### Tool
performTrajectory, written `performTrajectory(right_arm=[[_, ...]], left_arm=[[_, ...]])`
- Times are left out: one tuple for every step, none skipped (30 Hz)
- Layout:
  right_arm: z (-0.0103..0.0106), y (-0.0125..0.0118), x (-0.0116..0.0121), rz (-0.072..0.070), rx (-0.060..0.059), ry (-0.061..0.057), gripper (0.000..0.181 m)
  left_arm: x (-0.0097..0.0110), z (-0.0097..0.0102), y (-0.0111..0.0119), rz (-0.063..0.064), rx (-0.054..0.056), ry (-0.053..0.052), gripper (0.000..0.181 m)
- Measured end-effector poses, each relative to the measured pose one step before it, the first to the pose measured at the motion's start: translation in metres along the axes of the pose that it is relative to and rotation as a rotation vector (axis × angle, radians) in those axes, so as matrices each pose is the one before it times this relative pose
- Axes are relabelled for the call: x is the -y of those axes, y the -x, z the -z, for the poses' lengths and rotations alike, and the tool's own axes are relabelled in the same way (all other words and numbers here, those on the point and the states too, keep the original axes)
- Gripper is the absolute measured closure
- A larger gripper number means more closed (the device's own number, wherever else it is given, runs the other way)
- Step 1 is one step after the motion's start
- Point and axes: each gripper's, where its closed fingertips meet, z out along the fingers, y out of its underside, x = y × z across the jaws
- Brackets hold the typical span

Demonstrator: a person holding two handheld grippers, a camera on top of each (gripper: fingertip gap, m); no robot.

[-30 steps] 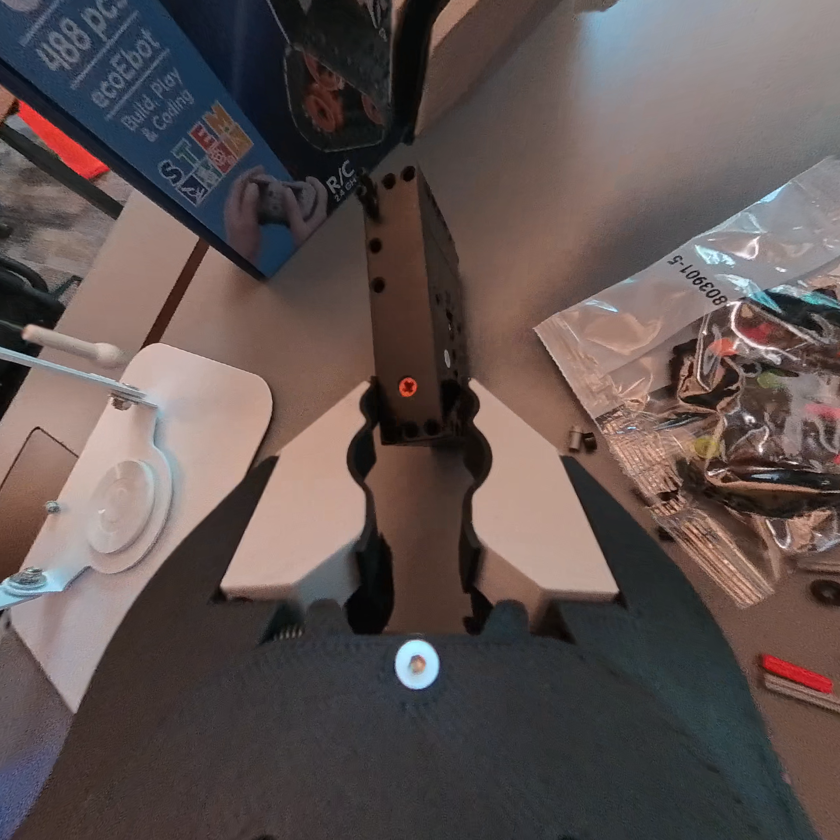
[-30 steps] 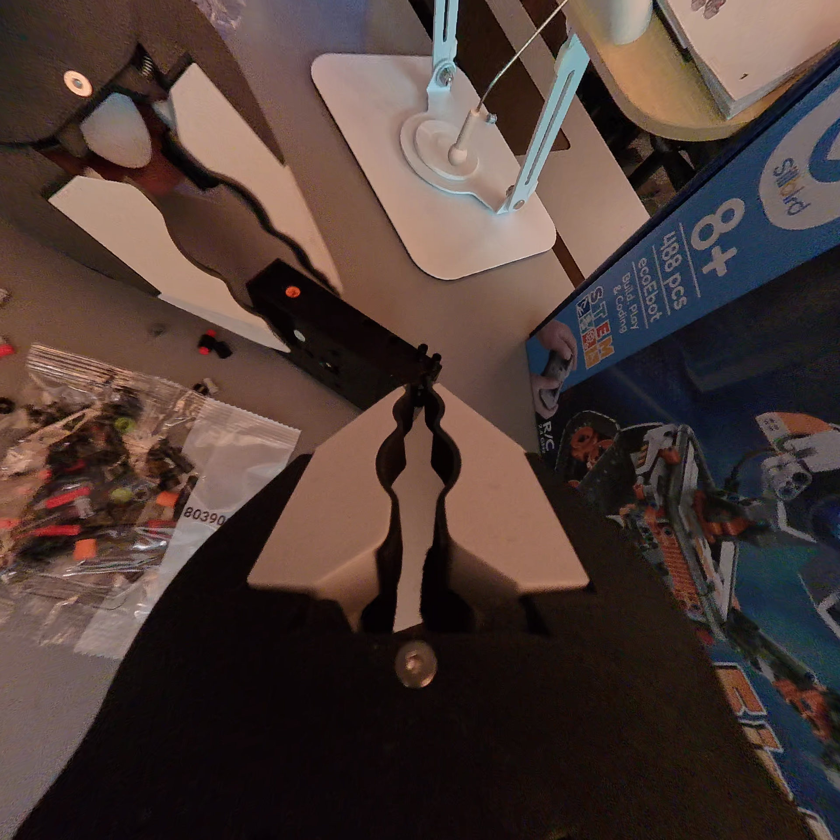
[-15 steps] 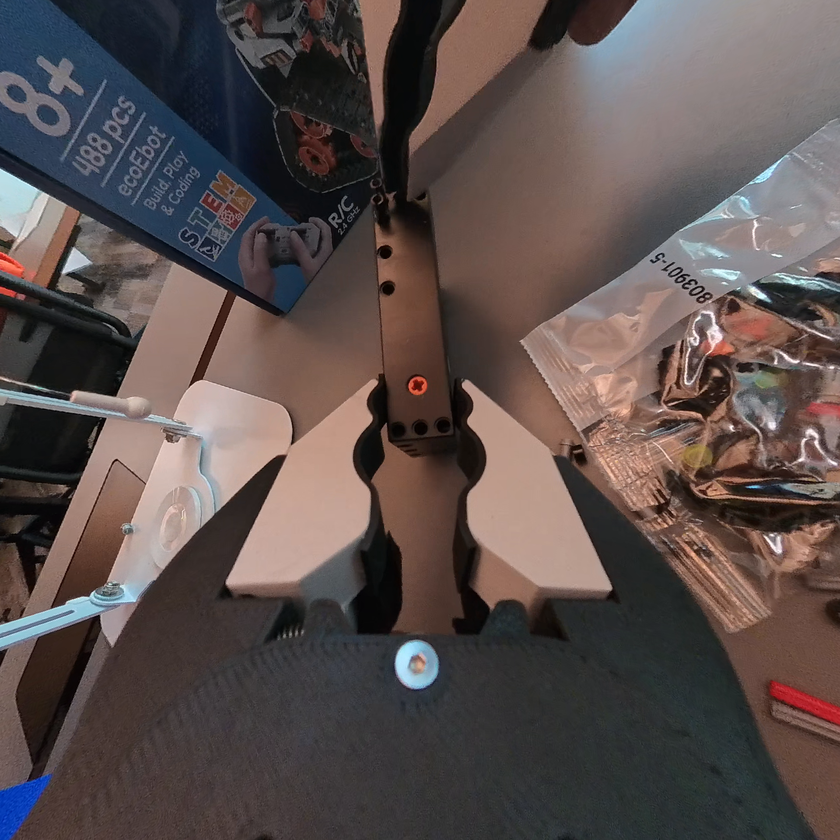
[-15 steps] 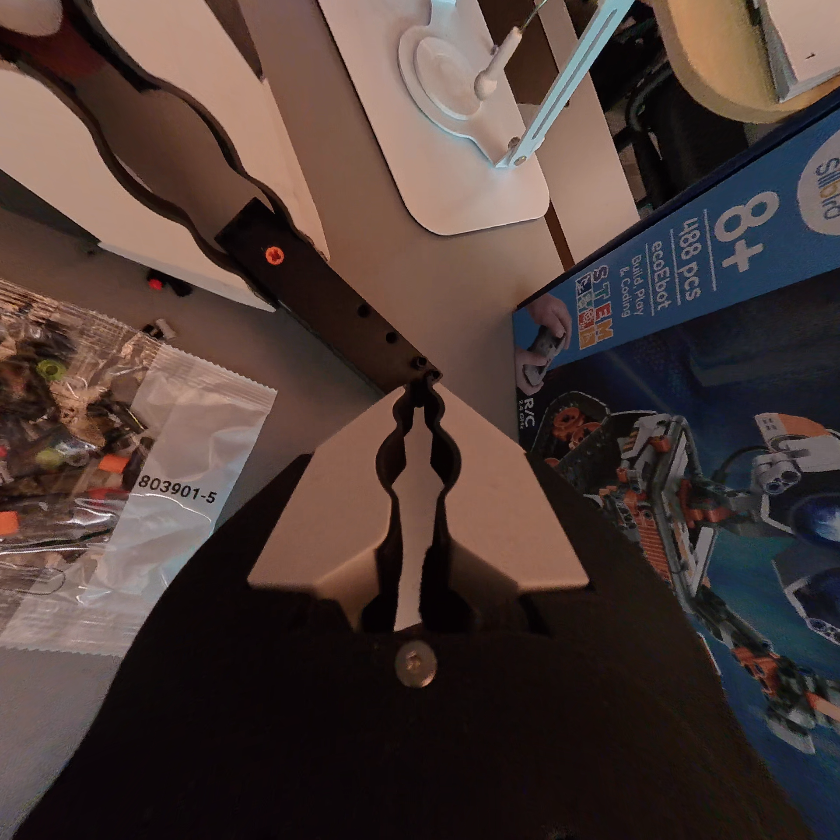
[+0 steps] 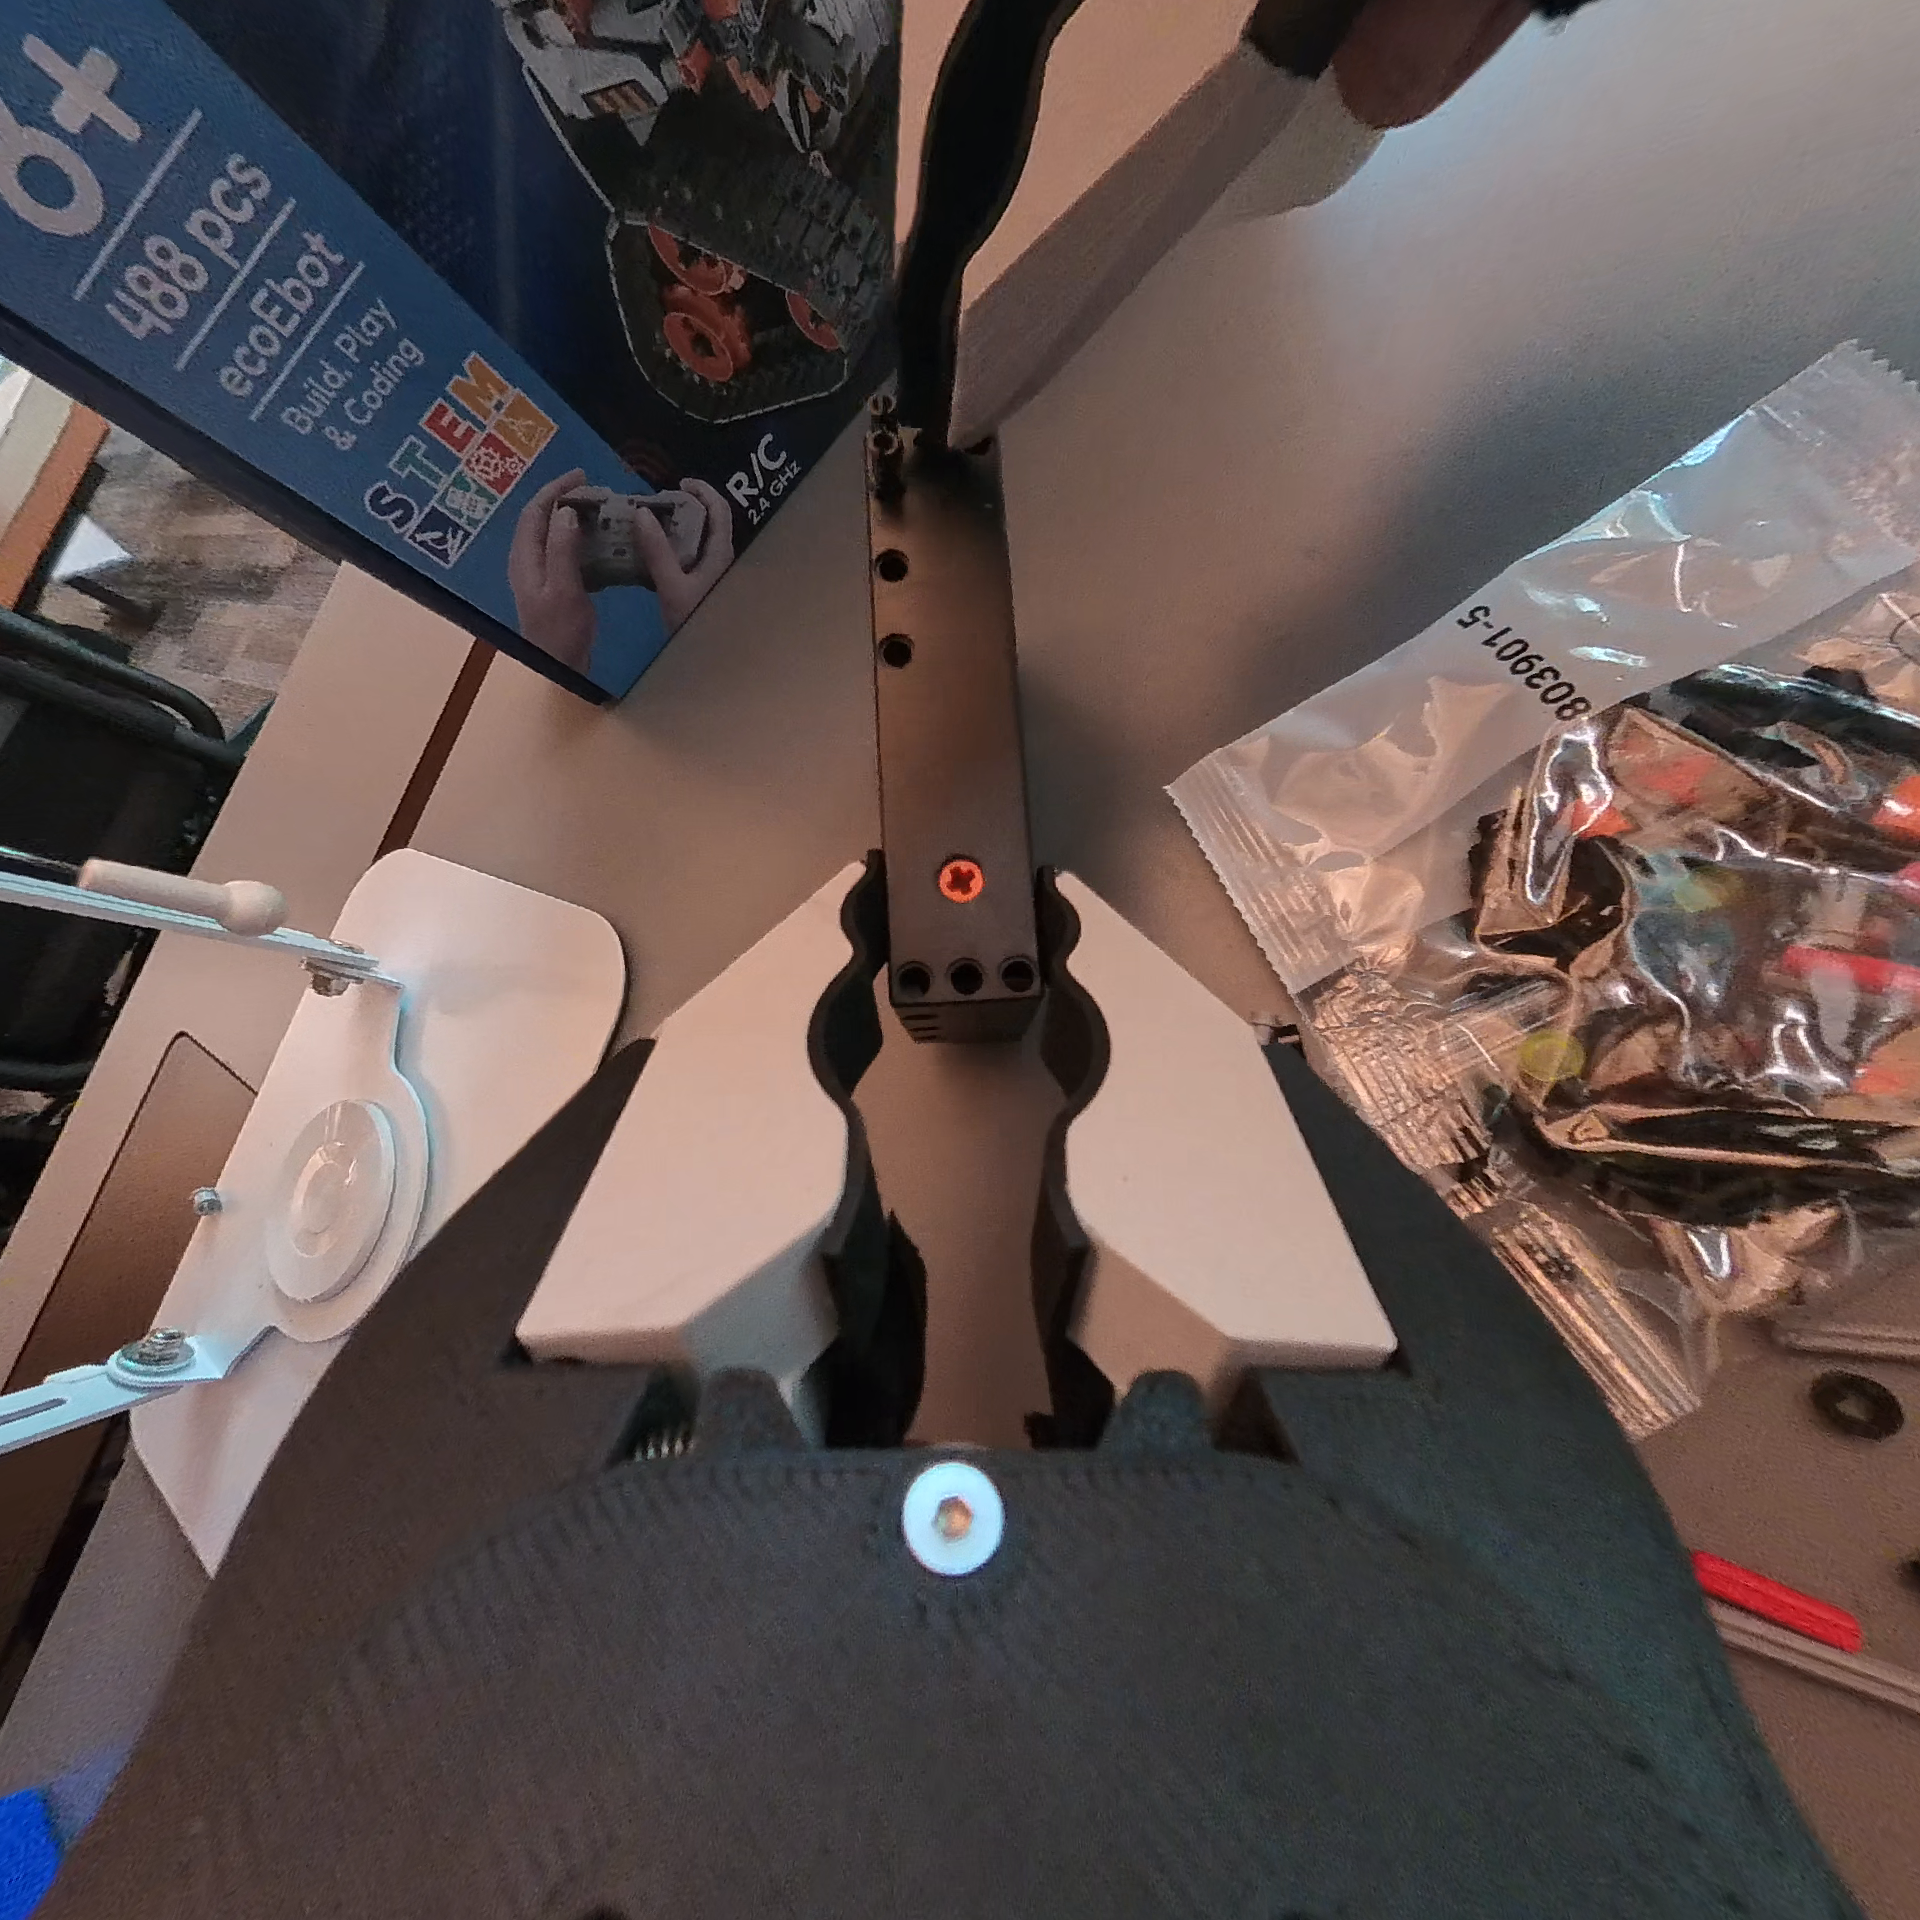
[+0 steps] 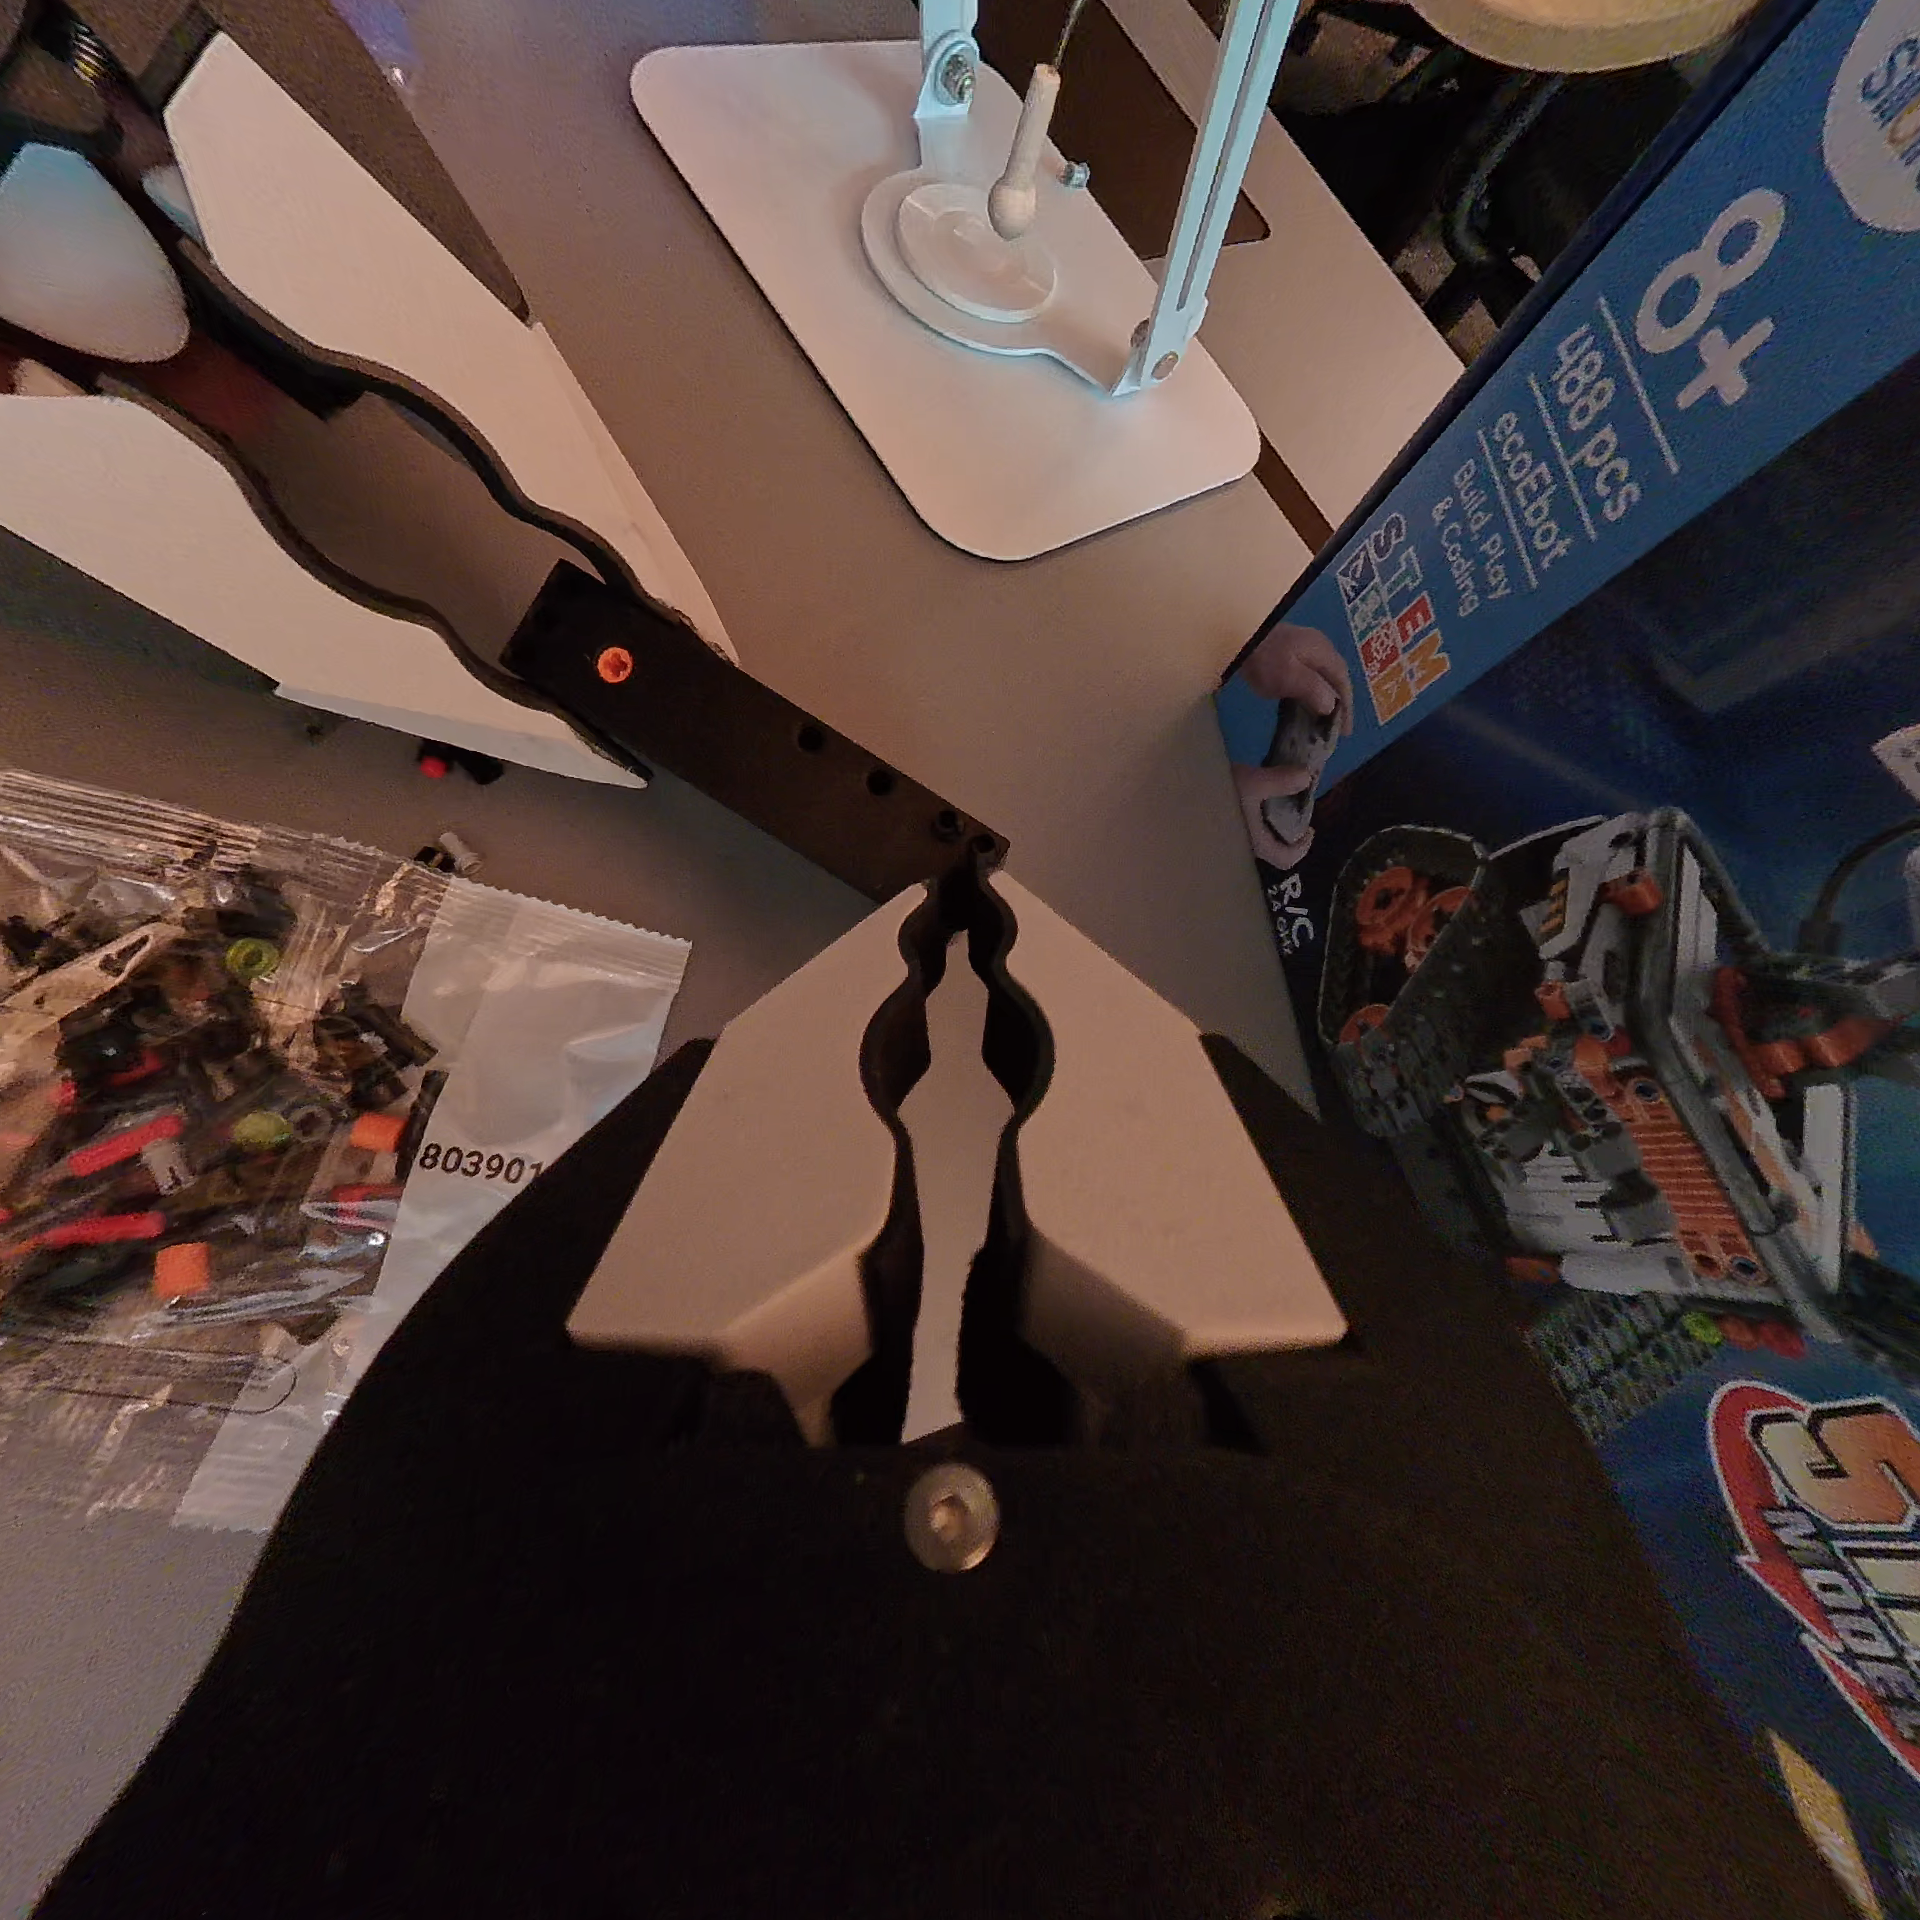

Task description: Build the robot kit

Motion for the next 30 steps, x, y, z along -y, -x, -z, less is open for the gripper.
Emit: performTrajectory(right_arm=[[0.00019, 0.00027, -0.00039, -0.0145, 0.0083, -0.0027, 0.18], [-0.00007, -0.00039, -0.00015, -0.0147, 0.0076, -0.0035, 0.18], [-0.00031, -0.00078, 0.00036, -0.0136, 0.011, -0.0036, 0.18], [-0.00047, -0.00068, 0.00052, -0.0157, 0.0151, -0.0006, 0.18], [-0.00031, -0.00035, 0.00037, -0.0137, 0.0157, 0.0038, 0.18], [-0.00021, 0.00007, 0.00025, -0.0067, 0.0129, 0.0062, 0.18], [-0.00014, 0.00005, 0.00007, -0.0012, 0.0074, 0.0069, 0.18], [-0.00019, -0.00033, 0.00007, -0.0004, 0.0033, 0.0083, 0.18], [-0.00033, -0.00084, 0.00026, 0.0049, -0.0032, 0.0084, 0.18], [-0.00039, -0.00087, 0.00047, 0.0112, -0.0101, 0.0079, 0.18], [-0.00032, -0.0006, 0.00059, 0.0083, -0.0113, 0.0052, 0.18], [-0.00021, -0.00049, 0.00038, -0.0039, -0.0088, -0.0007, 0.18], [-0.00012, -0.00074, 0.00036, -0.0149, -0.0111, -0.0075, 0.18], [-0.00005, -0.00083, 0.00021, -0.02, -0.0192, -0.012, 0.181], [0.0002, -0.00084, -0.00016, -0.0222, -0.0252, -0.0135, 0.18], [0.00023, -0.00062, -0.00031, -0.0291, -0.0259, -0.0164, 0.18], [0.00048, -0.00063, -0.00063, -0.0338, -0.0233, -0.0176, 0.18], [0.00078, -0.00028, -0.00103, -0.0331, -0.0201, -0.0146, 0.181], [0.001, -0.00021, -0.00126, -0.034, -0.0159, -0.0102, 0.181], [0.00084, -0.00026, -0.00115, -0.0305, -0.0128, -0.0064, 0.181], [0.00047, -0.00033, -0.00098, -0.0236, -0.0088, -0.0017, 0.181], [0.00025, -0.00046, -0.00062, -0.0242, 0.0002, 0.0005, 0.181], [0.00009, -0.00033, -0.00022, -0.0316, 0.0116, -0.0004, 0.181], [0.00001, -0.00032, -0.00002, -0.0276, 0.0156, -0.0004, 0.181], [-0.00002, -0.00034, -0.00014, -0.0104, 0.0108, 0.003, 0.181], [0.00008, -0.00028, -0.00036, 0.0009, 0.007, 0.0105, 0.181], [0.00033, -0.00008, -0.00076, 0.0067, 0.0036, 0.0174, 0.181], [0.00029, -0.0001, -0.00067, 0.0065, 0.0025, 0.0185, 0.181], [0.00015, -0.00025, -0.00025, -0.0015, 0.0042, 0.0122, 0.181], [0.00001, -0.00041, -0.00032, -0.0027, 0.0031, 0.0088, 0.181]], left_arm=[[0.00021, -0.00006, -0.0004, -0.0024, 0.001, -0.0017, 0.156], [0.00074, -0.00007, -0.00029, 0.0049, -0.0009, -0.0027, 0.156], [0.00067, 0.00003, -0.00021, 0.0001, -0.0023, -0.0023, 0.156], [0.0008, 0.00004, -0.00043, -0.0016, -0.0013, -0.0038, 0.156], [0.00023, -0.00011, -0.00021, 0.0032, -0.0017, -0.0036, 0.156], [-0.00035, 0.00006, 0.00005, 0.0038, -0.0022, -0.0012, 0.156], [-0.00016, 0.00008, 0.00008, 0.0027, -0.0014, 0.0011, 0.156], [0.00034, -0.00008, -0.00011, 0.0014, 0.0, -0.0015, 0.156], [0.00076, -0.00007, -0.00015, 0.0039, -0.0008, -0.0032, 0.156], [0.00047, -0.00009, -0.00006, 0.0025, -0.0006, -0.001, 0.156], [0.00001, 0.00006, 0.00005, 0.0056, -0.0017, 0.0013, 0.155], [-0.00001, -0.00002, 0.00017, 0.0047, -0.0019, -0.0001, 0.155], [0.00041, -0.00002, -0.00004, 0.0058, 0.0016, -0.0024, 0.155], [0.0, -0.00047, -0.00002, 0.0023, 0.0064, 0.0029, 0.155], [0.00016, -0.00047, -0.0002, -0.0019, 0.0079, 0.0041, 0.155], [0.00033, -0.00059, -0.0001, -0.0018, 0.0074, 0.0021, 0.155], [0.00008, -0.0007, -0.00014, -0.0007, 0.0068, 0.0021, 0.155], [0.00022, -0.00044, -0.00044, -0.0045, 0.0065, 0.0018, 0.155], [0.00033, -0.00031, -0.0005, -0.0102, 0.0076, 0.0024, 0.155], [0.00053, -0.00017, -0.00074, -0.0109, 0.0082, 0.0022, 0.155], [0.00068, -0.00009, -0.00064, -0.0069, 0.0072, 0.0011, 0.155], [0.00079, 0.00003, -0.00055, -0.0077, 0.0066, -0.0002, 0.155], [0.00043, 0.0, -0.00054, -0.0066, 0.0052, 0.0007, 0.155], [0.00036, 0.00004, -0.00038, -0.0024, 0.0023, 0.0009, 0.155], [0.00026, 0.00002, -0.00026, -0.0026, 0.0022, 0.0013, 0.155], [0.00031, 0.0, -0.00035, -0.0077, 0.0038, -0.0002, 0.155], [0.00019, -0.00006, -0.00032, -0.0067, 0.0046, 0.0021, 0.155], [0.00028, 0.00007, -0.0004, -0.0058, 0.0049, 0.0024, 0.155], [0.00068, -0.00006, -0.00063, -0.0059, 0.0049, -0.0006, 0.155], [0.00037, -0.00006, -0.00039, -0.0064, 0.0036, -0.0002, 0.155]])
